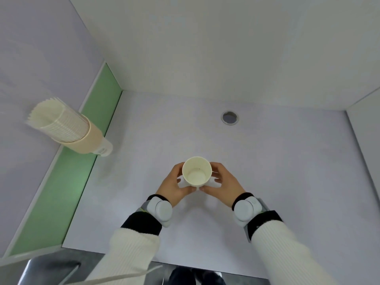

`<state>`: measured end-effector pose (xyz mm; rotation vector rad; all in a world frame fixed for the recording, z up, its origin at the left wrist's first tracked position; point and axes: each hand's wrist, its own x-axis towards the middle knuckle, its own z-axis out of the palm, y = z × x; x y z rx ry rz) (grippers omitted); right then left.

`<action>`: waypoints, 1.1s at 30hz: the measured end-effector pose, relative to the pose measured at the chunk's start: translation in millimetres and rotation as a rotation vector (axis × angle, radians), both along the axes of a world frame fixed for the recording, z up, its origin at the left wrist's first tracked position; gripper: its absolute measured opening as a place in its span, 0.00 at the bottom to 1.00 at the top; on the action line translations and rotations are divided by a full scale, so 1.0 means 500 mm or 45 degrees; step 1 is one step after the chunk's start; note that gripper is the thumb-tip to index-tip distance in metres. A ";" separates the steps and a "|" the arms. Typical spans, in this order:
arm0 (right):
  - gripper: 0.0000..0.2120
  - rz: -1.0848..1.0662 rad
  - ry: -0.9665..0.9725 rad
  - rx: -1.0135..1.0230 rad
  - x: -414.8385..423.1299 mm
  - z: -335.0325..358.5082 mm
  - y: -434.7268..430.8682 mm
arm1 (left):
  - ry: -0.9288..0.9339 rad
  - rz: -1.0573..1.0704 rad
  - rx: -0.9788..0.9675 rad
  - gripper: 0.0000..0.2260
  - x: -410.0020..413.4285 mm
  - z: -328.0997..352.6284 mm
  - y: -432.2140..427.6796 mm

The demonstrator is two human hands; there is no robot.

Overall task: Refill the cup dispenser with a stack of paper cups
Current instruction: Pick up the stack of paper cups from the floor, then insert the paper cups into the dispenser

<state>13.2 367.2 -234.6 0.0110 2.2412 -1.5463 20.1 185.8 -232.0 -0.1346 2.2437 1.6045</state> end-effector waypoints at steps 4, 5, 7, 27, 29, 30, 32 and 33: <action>0.26 0.033 0.042 -0.008 -0.012 0.020 -0.017 | 0.023 0.052 0.009 0.27 -0.001 0.019 -0.019; 0.25 0.048 0.057 -0.010 -0.017 0.029 -0.023 | 0.036 0.069 0.007 0.27 -0.001 0.026 -0.025; 0.26 0.084 0.088 -0.016 -0.029 0.044 -0.036 | 0.080 0.110 -0.003 0.27 -0.003 0.042 -0.038; 0.26 0.392 0.523 -0.327 -0.154 0.407 -0.288 | 0.607 0.697 -0.017 0.20 -0.001 0.408 -0.261; 0.24 0.409 0.557 -0.383 -0.166 0.452 -0.309 | 0.644 0.710 -0.003 0.19 -0.005 0.456 -0.278; 0.24 0.423 0.586 -0.409 -0.174 0.479 -0.322 | 0.665 0.723 0.004 0.20 -0.006 0.484 -0.288; 0.25 0.460 0.633 -0.439 -0.188 0.533 -0.345 | 0.719 0.753 0.001 0.22 -0.008 0.537 -0.306; 0.26 0.478 0.662 -0.451 -0.195 0.563 -0.358 | 0.757 0.769 -0.009 0.22 -0.009 0.568 -0.315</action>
